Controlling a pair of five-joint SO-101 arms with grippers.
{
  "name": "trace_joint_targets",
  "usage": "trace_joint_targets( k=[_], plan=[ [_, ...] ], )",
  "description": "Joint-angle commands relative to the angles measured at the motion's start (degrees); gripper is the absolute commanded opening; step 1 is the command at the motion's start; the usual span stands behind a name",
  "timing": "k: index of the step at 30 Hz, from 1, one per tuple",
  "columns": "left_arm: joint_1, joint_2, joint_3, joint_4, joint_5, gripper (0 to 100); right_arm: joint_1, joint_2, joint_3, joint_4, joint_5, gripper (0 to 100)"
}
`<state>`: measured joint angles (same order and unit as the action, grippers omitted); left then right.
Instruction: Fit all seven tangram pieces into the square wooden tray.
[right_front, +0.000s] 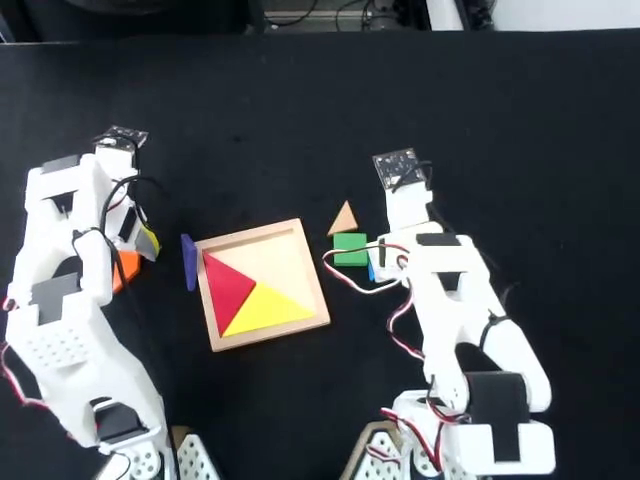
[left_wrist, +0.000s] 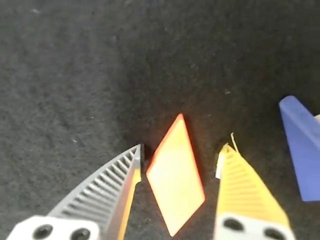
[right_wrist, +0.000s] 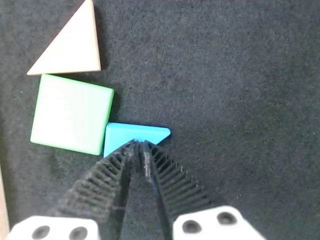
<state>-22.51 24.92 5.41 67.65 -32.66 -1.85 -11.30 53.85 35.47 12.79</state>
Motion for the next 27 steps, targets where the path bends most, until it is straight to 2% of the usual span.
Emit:
trace_joint_targets(
  k=[1,7,11,16,24,27],
  plan=[
    [1.6,-0.7,0.4,1.8,1.7,24,-1.1,0.4,-2.0,0.4,0.4,1.2],
    [-4.0,-7.0,-13.6,15.5,2.1,25,-1.1,0.4,-2.0,0.4,0.4,1.2],
    [-6.3,-7.2,-13.1,17.8,2.5,25,-1.1,0.4,-2.0,0.4,0.4,1.3],
    [-8.1,-7.8,-4.7,12.3,8.9,25,-1.1,0.4,-2.0,0.4,0.4,1.2],
    [-4.7,-7.9,3.6,8.4,23.6,25,-1.1,0.4,-2.0,0.4,0.4,1.2],
    [-5.0,-7.5,4.0,4.5,26.0,25,-1.1,0.4,-2.0,0.4,0.4,1.2]
  ],
)
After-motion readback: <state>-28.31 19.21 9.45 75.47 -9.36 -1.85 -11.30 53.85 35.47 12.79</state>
